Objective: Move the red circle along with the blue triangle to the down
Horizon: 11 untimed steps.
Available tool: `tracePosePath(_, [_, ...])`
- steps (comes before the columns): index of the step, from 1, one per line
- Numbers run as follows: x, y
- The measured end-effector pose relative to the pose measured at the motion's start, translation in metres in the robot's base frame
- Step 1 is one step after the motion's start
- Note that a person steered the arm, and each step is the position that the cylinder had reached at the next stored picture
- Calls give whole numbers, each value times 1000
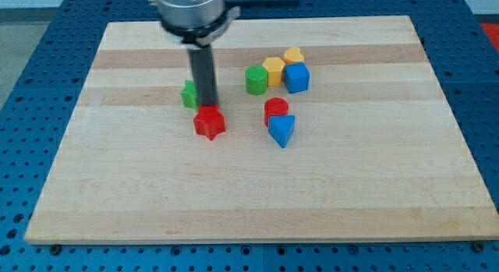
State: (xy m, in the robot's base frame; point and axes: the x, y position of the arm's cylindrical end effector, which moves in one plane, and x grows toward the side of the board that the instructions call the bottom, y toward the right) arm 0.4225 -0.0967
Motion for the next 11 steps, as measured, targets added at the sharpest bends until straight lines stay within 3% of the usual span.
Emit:
tracePosePath(1, [10, -16])
tracePosePath(6, [-23, 203])
tracePosePath(7, [-23, 222])
tracePosePath(8, [-13, 188])
tracePosePath(10, [29, 46])
tracePosePath(11, [35, 25])
